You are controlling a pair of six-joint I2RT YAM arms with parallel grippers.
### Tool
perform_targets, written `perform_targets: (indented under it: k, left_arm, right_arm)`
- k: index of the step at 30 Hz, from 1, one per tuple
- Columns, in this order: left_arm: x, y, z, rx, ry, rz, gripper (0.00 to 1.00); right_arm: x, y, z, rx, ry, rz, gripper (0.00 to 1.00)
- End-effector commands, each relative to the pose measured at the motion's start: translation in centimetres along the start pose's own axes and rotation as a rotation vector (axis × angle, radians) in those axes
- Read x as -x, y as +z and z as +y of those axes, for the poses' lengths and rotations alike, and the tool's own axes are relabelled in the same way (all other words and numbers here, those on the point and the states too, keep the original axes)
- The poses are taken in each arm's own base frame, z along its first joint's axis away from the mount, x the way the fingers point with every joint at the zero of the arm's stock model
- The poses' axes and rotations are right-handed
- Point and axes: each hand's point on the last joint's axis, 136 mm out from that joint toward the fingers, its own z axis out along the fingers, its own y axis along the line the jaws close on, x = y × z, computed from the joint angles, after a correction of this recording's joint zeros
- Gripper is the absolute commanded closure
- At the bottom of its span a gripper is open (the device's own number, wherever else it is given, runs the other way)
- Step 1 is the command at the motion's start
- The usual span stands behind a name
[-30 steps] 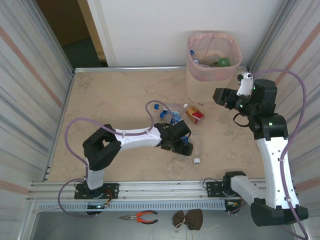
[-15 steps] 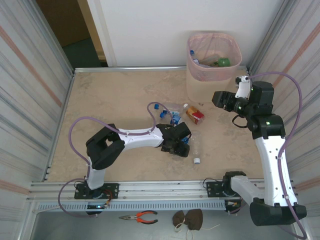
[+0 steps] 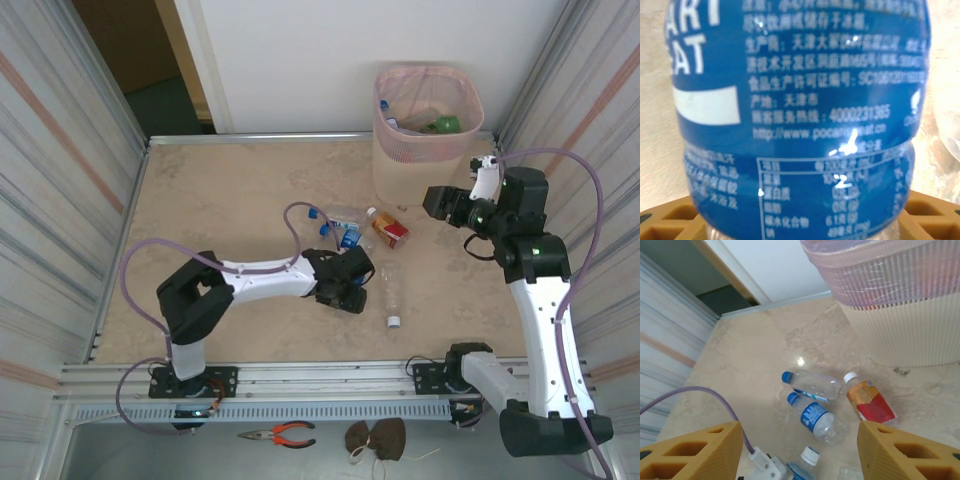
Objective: Put the plastic bottles in the bin
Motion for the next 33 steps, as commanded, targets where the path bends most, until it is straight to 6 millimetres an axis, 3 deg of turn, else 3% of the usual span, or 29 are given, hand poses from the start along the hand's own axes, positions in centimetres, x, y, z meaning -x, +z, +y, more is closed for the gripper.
perform_targets:
  k: [1, 13, 21, 26, 30, 33]
  left_arm:
    - [1.4, -3.5, 0.2, -0.010, 0.055, -0.110, 0.39]
    - [4.5, -14.4, -2.8, -0.282, 0.299, -0.524, 0.46]
    - [4.6, -20.9, -5.0, -0.418, 0.527, -0.728, 0.45]
    - [4.9, -23.1, -5.4, -0.434, 0.583, -0.787, 0.45]
    - [5.4, -23.6, -5.3, -0.430, 0.584, -0.804, 0.45]
    - [5.7, -23.6, -5.1, -0.426, 0.579, -0.808, 0.44]
  right_arm:
    - [-0.3, -0.5, 1.4, 0.062, 0.028, -0.008, 0.39]
    - [-2.8, -0.5, 6.8, 0.196, 0.035, 0.042, 0.37]
    - [-4.5, 1.3, 11.9, 0.321, 0.017, 0.113, 0.35]
    - [-5.1, 2.1, 14.1, 0.368, 0.009, 0.144, 0.39]
    - [-5.1, 2.0, 15.1, 0.390, 0.014, 0.134, 0.50]
    - [-5.7, 3.0, 15.4, 0.380, 0.021, 0.153, 0.57]
